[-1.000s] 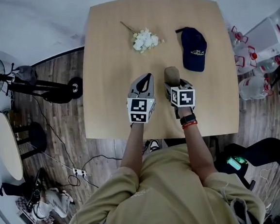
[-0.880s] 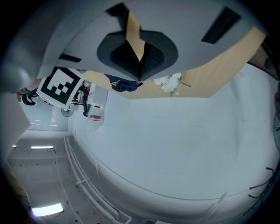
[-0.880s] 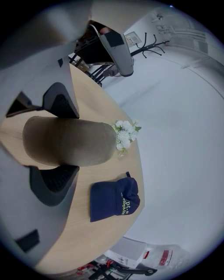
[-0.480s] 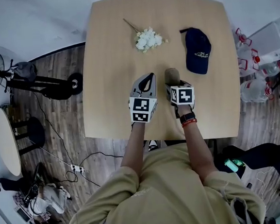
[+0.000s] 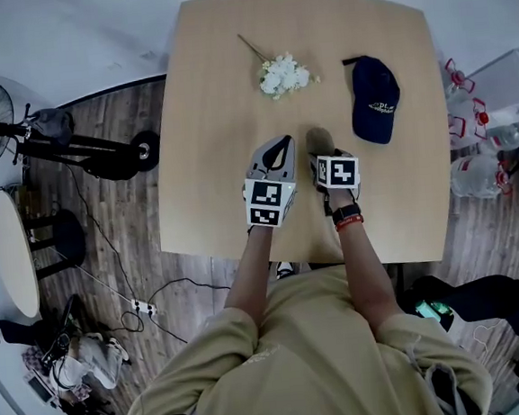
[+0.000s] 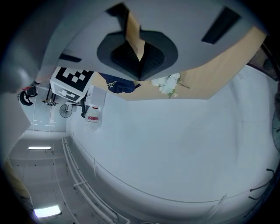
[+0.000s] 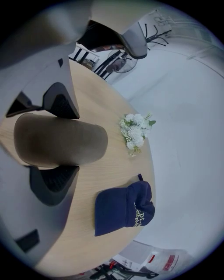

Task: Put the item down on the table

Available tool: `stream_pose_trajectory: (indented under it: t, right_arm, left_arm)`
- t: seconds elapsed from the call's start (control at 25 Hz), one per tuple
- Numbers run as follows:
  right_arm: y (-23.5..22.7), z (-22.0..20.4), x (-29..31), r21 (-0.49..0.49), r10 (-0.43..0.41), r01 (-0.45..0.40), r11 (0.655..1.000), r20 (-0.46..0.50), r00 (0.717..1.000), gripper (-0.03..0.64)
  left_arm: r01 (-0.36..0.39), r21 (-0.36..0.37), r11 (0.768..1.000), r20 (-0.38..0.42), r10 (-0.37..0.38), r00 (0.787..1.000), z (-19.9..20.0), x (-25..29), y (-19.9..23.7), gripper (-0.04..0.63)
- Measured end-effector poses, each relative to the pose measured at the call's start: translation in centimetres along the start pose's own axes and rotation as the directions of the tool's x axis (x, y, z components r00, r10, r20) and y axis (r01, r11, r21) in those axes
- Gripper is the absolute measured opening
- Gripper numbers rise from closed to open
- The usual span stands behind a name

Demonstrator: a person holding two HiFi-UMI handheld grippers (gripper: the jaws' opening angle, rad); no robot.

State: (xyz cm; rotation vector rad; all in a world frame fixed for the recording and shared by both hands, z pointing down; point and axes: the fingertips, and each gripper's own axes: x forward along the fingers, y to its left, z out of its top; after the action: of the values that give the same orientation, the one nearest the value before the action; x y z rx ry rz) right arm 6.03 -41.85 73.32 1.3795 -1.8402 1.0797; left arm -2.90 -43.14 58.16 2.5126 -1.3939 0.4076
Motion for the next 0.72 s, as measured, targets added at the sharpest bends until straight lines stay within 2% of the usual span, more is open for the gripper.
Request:
stream_pose_trajectory:
  t: [0.32, 0.72]
  right_arm:
    - [0.25, 0.33, 0.64, -0.030, -0.034, 0.033, 0.999, -0.018, 0.999, 0.353]
    - [0.94, -0.32, 0.72, -0.027, -0.014, 0.014, 1.000, -0.027, 1.000, 0.397]
  left_arm:
    - [-0.004, -0.015, 1.000, -0.011, 0.004, 1.000, -0.23, 0.32, 0.65, 0.023]
    - [-0.015, -0.024, 1.000, -0.020, 0.015, 1.000, -0.53, -0.43, 1.00, 0.023]
